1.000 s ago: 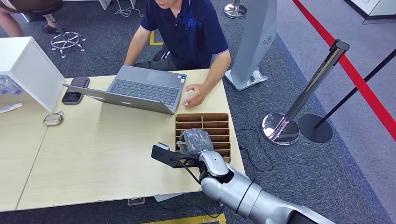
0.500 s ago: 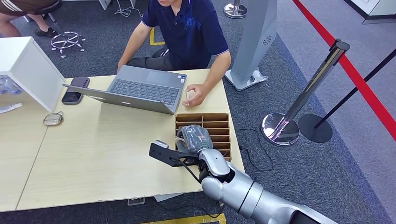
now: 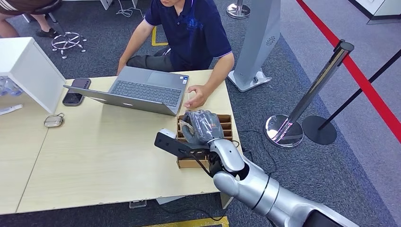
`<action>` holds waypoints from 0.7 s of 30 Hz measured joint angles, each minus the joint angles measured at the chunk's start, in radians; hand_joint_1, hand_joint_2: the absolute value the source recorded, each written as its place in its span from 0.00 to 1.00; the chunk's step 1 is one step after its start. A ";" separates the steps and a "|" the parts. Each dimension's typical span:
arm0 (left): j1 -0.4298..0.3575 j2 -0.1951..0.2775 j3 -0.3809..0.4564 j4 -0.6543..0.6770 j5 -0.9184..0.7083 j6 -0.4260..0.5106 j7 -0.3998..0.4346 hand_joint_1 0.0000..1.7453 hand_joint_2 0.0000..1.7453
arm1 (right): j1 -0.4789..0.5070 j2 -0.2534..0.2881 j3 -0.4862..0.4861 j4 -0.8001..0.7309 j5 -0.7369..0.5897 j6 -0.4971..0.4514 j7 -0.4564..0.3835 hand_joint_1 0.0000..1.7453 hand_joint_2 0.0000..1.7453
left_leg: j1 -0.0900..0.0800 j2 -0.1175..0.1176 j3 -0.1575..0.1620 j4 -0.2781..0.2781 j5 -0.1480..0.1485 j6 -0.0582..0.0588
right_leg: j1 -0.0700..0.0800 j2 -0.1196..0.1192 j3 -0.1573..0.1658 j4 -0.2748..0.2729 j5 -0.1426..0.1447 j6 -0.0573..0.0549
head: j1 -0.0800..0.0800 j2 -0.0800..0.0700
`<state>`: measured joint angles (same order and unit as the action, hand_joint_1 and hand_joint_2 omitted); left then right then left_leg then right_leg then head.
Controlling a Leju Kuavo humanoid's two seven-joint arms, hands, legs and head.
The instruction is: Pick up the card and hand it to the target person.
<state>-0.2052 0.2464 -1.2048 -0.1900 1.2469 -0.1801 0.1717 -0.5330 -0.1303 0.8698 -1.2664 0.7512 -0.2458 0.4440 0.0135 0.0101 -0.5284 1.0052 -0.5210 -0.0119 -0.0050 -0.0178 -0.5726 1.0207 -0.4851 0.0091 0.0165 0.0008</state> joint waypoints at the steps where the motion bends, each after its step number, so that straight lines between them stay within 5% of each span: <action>1: 0.000 0.000 0.000 0.000 -0.001 0.000 0.000 0.00 0.00 | -0.005 -0.003 -0.003 -0.008 0.002 -0.004 -0.002 0.96 1.00 | 0.000 0.000 0.000 0.000 0.000 0.000 | 0.000 0.000 0.000 0.000 0.000 0.000 | 0.000 0.000; 9: -0.014 -0.002 0.000 0.000 -0.028 -0.003 0.025 0.00 0.00 | -0.069 0.008 -0.023 0.004 -0.030 -0.109 -0.068 0.95 1.00 | 0.000 0.000 0.000 0.000 0.000 0.000 | 0.000 0.000 0.000 0.000 0.000 0.000 | 0.000 0.000; 14: -0.037 -0.008 -0.001 0.000 -0.050 -0.008 0.046 0.00 0.00 | -0.132 0.037 -0.029 0.126 -0.032 -0.235 -0.159 0.93 1.00 | 0.000 -0.001 0.000 0.000 0.000 0.000 | 0.000 -0.001 0.000 0.000 0.000 0.000 | 0.000 0.000; 21: -0.061 -0.022 -0.002 0.000 -0.078 -0.012 0.068 0.00 0.00 | -0.193 0.061 -0.034 0.306 -0.053 -0.278 -0.228 0.94 1.00 | 0.000 -0.001 -0.001 0.000 0.000 0.000 | 0.000 -0.001 0.000 0.000 0.000 0.000 | 0.000 0.000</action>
<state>-0.2658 0.2248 -1.2070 -0.1900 1.1693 -0.1919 0.2400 -0.7258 -0.0693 0.8358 -0.9604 0.6987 -0.5242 0.2162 0.0134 0.0086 -0.5293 1.0054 -0.5207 -0.0117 -0.0051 -0.0190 -0.5727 1.0208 -0.4848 0.0093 0.0166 0.0008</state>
